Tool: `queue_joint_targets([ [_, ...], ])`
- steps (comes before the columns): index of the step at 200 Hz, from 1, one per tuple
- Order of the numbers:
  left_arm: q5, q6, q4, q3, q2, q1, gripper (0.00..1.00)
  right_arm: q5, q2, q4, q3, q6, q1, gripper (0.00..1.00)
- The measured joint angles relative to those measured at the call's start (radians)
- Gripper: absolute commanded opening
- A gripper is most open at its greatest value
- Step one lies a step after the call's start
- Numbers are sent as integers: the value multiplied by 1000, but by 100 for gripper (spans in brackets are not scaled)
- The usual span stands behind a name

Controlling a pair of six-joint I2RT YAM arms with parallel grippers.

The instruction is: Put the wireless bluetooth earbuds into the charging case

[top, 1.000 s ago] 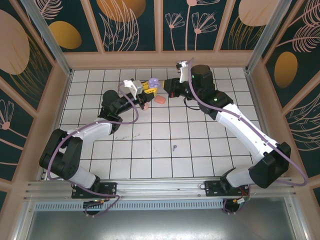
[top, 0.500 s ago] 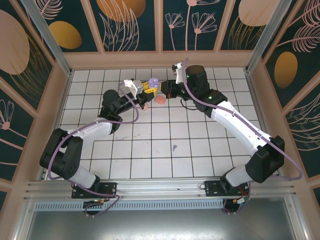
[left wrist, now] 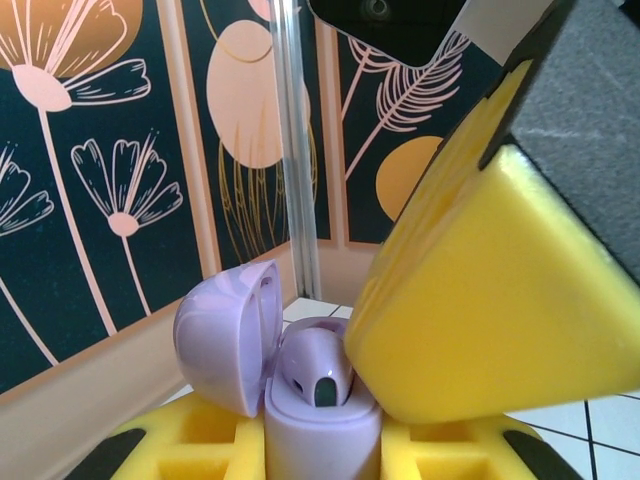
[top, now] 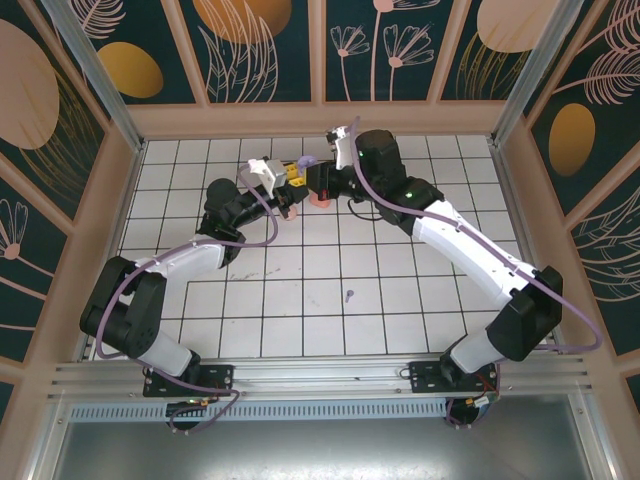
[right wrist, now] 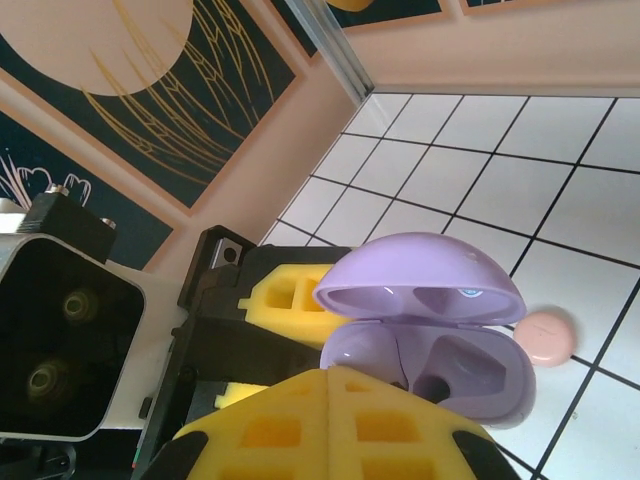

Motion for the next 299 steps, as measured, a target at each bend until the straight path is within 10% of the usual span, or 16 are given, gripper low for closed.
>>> queue_joint_targets([
  [59,-36,4,6,-5,0,0,0,58,-94,-40,-42,11,0,0],
  [108,-135,3,53,-83,-10,0,0,191,-349,-99,-312,186,4,46],
  [136,-191,3,78,-137,-47,0,0,277,-322,-175,-483,336,51,54],
  [211,-334,3,163,-253,-150,0,0,405,-170,-325,-594,734,186,54],
  [299,-375,2,234,-297,-152,0,0,409,82,-402,-488,842,215,49],
])
